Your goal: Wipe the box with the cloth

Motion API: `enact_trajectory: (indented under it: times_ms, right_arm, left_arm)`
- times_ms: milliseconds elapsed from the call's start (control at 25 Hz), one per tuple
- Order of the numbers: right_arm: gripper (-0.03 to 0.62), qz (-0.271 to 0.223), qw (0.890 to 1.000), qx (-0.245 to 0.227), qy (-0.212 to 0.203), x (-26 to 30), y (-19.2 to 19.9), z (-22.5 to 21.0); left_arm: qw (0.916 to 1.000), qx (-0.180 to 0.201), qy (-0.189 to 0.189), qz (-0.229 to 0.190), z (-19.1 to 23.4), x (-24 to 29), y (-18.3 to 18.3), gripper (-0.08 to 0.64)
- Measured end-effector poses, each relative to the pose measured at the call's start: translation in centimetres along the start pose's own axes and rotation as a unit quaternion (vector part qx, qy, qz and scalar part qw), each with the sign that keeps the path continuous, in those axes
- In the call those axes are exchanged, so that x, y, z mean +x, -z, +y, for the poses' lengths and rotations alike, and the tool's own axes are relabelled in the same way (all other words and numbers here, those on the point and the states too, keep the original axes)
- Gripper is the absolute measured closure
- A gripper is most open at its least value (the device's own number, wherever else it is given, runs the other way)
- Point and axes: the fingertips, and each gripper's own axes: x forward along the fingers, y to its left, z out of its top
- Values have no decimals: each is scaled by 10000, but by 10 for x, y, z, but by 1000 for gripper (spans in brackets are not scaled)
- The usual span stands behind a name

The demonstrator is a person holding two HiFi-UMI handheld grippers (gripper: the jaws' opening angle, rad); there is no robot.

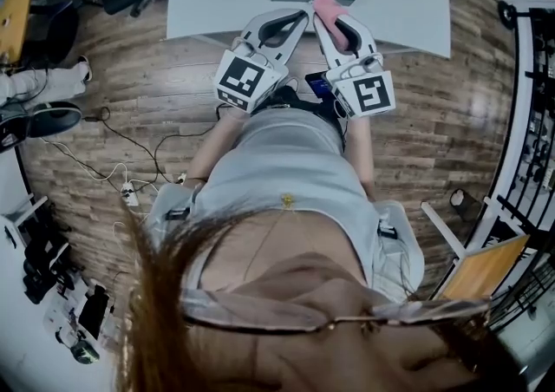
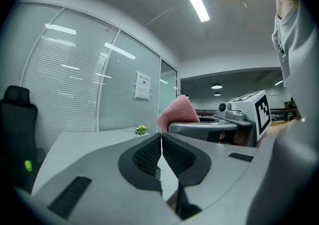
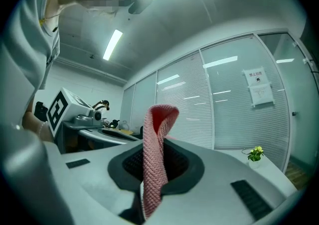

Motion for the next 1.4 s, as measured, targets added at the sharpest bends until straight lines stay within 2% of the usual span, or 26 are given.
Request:
enact_trajectory:
  times_ms: [360, 960, 1400]
  right_arm:
    - [551, 57, 9998, 114, 127, 7, 10, -25]
    - [552, 322, 9957, 284, 826, 59, 27, -72]
    - [552, 745, 9909, 343, 1072, 106, 48, -93]
  left_arm:
    - [10000, 1, -55, 70, 15, 23, -1, 527]
    - [9990, 54, 425, 146, 74, 70, -3, 526]
    - [9967, -83, 718, 375, 132, 90, 9, 525]
